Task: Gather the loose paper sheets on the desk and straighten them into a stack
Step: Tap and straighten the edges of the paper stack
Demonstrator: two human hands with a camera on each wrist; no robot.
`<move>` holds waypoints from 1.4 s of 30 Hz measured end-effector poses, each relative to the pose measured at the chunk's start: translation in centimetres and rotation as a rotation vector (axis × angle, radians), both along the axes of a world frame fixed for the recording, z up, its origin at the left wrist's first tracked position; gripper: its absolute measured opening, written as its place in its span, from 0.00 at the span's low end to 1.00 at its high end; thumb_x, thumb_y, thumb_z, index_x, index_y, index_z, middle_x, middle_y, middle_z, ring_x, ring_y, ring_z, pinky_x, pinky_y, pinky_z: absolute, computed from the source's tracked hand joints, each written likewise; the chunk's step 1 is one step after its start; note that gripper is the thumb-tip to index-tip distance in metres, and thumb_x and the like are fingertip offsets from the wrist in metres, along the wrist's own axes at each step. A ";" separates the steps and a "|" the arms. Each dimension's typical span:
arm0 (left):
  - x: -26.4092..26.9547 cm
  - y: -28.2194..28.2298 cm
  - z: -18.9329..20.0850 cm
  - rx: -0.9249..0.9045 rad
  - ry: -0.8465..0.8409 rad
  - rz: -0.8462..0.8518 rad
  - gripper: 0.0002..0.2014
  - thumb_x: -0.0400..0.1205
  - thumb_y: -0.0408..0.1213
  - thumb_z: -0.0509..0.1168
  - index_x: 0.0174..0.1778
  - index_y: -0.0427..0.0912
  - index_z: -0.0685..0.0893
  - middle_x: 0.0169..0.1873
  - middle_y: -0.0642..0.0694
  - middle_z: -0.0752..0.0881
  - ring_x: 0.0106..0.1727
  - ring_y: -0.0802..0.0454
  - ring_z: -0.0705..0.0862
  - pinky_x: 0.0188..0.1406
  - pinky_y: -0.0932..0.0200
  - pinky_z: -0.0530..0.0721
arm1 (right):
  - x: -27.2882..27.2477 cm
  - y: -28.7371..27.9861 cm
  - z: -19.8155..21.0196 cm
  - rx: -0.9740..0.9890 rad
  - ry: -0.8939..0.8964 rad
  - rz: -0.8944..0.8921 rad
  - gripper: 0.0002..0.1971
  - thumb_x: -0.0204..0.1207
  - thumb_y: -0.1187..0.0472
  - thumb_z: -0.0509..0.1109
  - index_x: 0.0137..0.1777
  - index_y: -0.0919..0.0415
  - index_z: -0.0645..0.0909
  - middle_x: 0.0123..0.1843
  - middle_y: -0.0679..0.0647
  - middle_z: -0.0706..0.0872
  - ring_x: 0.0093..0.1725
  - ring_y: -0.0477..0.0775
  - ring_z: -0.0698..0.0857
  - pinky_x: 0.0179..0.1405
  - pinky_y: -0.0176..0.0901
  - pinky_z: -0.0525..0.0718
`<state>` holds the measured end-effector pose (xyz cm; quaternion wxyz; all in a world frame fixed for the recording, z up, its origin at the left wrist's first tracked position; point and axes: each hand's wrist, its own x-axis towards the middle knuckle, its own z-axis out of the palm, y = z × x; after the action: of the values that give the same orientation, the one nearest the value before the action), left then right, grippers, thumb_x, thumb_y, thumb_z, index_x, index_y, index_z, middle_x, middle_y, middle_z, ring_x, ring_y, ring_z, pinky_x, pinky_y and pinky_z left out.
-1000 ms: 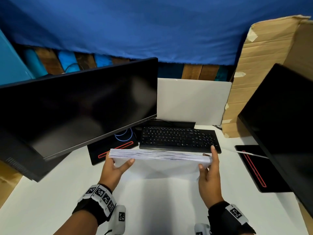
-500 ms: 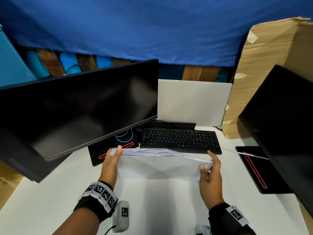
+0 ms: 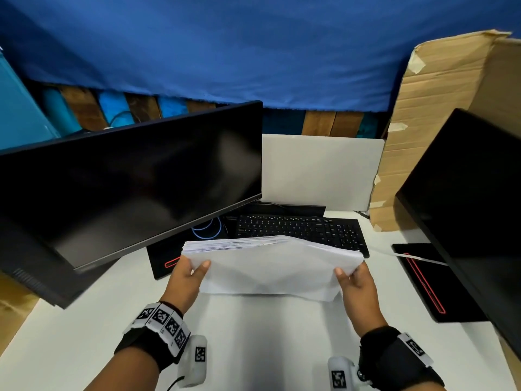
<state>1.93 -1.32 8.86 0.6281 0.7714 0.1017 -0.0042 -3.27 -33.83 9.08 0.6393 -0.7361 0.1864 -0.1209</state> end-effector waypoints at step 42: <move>-4.6 -1.7 -3.3 -0.210 0.305 -0.183 0.25 0.77 0.58 0.61 0.70 0.59 0.68 0.62 0.50 0.83 0.62 0.49 0.84 0.59 0.48 0.81 | 2.2 4.0 5.7 -0.099 0.195 0.232 0.09 0.68 0.72 0.75 0.45 0.59 0.86 0.43 0.57 0.92 0.42 0.59 0.91 0.43 0.48 0.88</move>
<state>-2.70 -2.98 5.52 0.6795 0.6981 0.1241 -0.1885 -1.02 -29.81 14.81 0.5908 -0.7916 0.1551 0.0166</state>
